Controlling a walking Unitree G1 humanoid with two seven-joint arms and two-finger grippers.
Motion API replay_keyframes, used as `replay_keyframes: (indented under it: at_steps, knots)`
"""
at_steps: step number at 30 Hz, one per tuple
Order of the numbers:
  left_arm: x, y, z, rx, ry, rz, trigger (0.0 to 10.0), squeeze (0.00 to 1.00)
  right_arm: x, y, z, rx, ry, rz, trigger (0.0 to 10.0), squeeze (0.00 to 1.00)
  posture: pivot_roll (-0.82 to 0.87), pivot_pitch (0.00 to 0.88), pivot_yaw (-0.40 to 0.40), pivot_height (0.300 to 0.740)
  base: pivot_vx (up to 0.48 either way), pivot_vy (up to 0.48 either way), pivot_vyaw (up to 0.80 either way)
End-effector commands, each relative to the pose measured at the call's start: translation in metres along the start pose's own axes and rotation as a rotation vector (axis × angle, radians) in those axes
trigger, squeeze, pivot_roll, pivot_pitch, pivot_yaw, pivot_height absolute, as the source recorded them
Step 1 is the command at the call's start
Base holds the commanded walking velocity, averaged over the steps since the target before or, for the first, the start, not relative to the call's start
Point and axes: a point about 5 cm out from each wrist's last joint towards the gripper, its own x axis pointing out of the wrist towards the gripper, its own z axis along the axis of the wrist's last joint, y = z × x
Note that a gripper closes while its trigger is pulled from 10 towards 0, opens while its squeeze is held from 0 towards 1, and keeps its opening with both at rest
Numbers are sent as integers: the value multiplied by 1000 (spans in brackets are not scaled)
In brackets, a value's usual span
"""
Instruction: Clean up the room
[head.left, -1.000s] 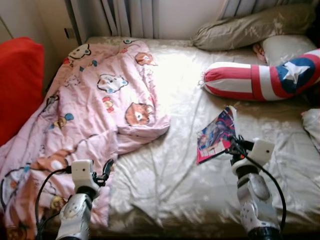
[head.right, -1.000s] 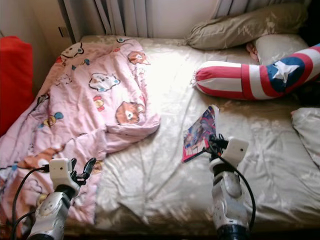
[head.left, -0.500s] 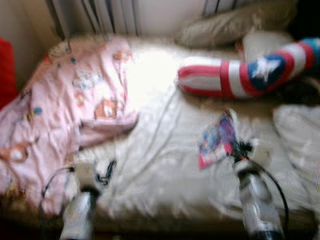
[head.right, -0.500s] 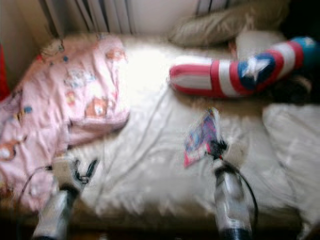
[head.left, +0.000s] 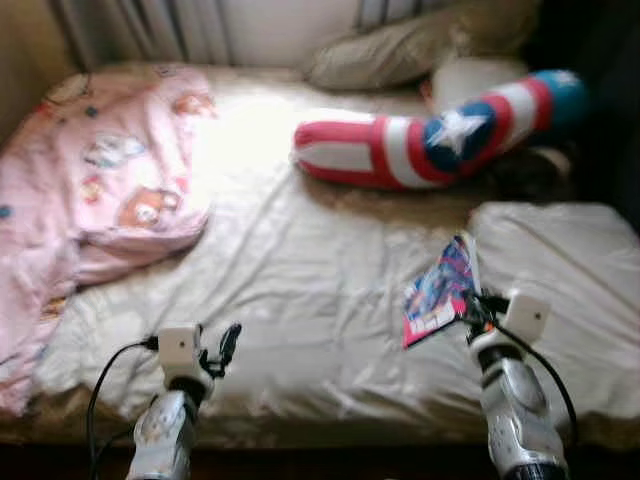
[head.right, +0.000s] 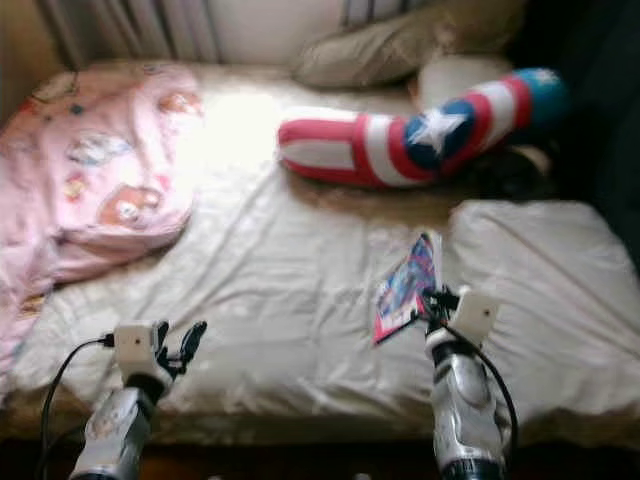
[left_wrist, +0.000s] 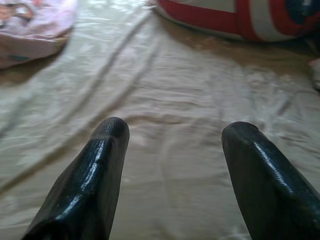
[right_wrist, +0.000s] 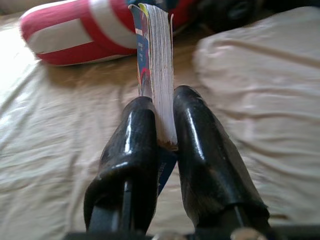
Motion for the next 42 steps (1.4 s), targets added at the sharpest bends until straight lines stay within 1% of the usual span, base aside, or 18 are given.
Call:
replay_keyframes:
  at_steps: [1,7,14,15,24,31,42]
  knots:
    - [-4,6,-1,9,10,5,10000,0,1,6,0,2,-14,20,10000,0,-9,153,-50,740,0,0,0]
    - [-3,5,-2,8,18,-4,10000,0,-2,6,-6,-6,12,22,10000,0,-13,143,-46,740,0,0,0]
    - [-3,4,-2,9,22,-10,10000,0,-5,0,-16,-18,55,-1,10000,0,-13,129,-45,740,36,0,0]
    - [-3,4,-3,11,24,-12,10000,0,-5,-1,-19,-33,71,-5,10000,0,-11,128,-45,740,262,0,0]
    - [-5,4,-4,16,28,-14,10000,0,-4,-1,-21,-15,75,-23,10000,0,-7,128,-46,740,299,0,0]
    - [-5,4,-5,18,29,-11,10000,0,-5,0,-24,-22,88,-21,10000,0,-3,136,-49,740,291,0,0]
    - [-6,5,-4,23,26,-11,10000,0,-5,-6,-27,-25,94,-47,10000,0,8,155,-56,740,0,0,0]
